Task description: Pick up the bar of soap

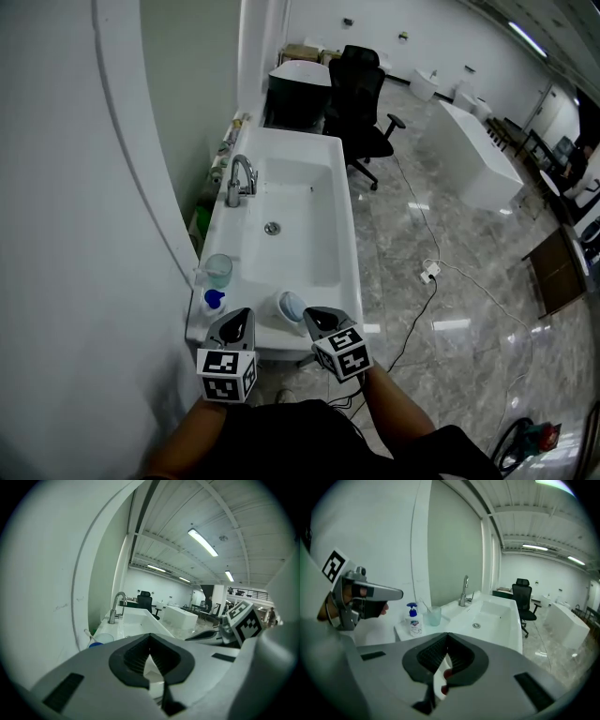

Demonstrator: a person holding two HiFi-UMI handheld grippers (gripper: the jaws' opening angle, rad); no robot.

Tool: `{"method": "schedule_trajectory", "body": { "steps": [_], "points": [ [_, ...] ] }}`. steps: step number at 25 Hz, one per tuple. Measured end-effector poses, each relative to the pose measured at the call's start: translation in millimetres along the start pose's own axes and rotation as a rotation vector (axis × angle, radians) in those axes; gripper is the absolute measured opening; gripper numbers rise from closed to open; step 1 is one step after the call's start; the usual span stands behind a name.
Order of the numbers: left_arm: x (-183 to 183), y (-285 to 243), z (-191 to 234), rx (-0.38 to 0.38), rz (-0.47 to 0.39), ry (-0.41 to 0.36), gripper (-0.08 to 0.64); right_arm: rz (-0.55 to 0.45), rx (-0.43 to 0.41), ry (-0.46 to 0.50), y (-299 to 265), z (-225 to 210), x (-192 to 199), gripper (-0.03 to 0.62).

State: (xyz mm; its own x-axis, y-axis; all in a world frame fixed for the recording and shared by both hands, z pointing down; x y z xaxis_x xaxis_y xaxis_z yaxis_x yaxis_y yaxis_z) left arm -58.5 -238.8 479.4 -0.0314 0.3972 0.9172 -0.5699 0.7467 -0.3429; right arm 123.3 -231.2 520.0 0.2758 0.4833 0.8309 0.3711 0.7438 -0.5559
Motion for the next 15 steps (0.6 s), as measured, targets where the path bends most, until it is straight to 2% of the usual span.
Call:
{"method": "schedule_trajectory", "body": {
  "steps": [3, 5, 10, 12, 15],
  "points": [
    [3.7, -0.8, 3.9, -0.018, -0.001, 0.019, 0.003, 0.042, -0.045, 0.110, -15.1, -2.4, 4.8, 0.005],
    [5.9, -1.0, 4.5, -0.026, 0.001, 0.022, 0.002, 0.063, -0.092, 0.144, -21.8, -2.2, 6.7, 0.013],
    [9.0, -2.5, 7.5, -0.045, -0.001, 0.024, 0.003, 0.109, -0.155, 0.162, -39.6, -5.5, 11.3, 0.089],
    [10.3, -1.8, 8.8, -0.055, 0.001, 0.025, 0.003, 0.116, -0.171, 0.186, -45.9, -6.6, 12.8, 0.108],
    [12.9, -0.7, 10.3, -0.067, 0.005, 0.023, 0.002, 0.147, -0.204, 0.234, -57.4, -6.3, 18.1, 0.174]
  ]
}}
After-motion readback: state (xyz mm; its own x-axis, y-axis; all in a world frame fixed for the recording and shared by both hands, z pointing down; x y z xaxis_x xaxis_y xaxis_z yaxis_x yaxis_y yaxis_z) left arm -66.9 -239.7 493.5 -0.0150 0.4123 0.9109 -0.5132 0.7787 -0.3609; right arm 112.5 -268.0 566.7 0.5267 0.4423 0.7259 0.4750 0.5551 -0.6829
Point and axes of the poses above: the fingertips, and each gripper's own axes: y backward along the fingers, z to its left, x out of its underside, the point moved 6 cm from there along y, backward along the fingers, and after that the axes turned 1 degree about y, right-handed, at the moved point
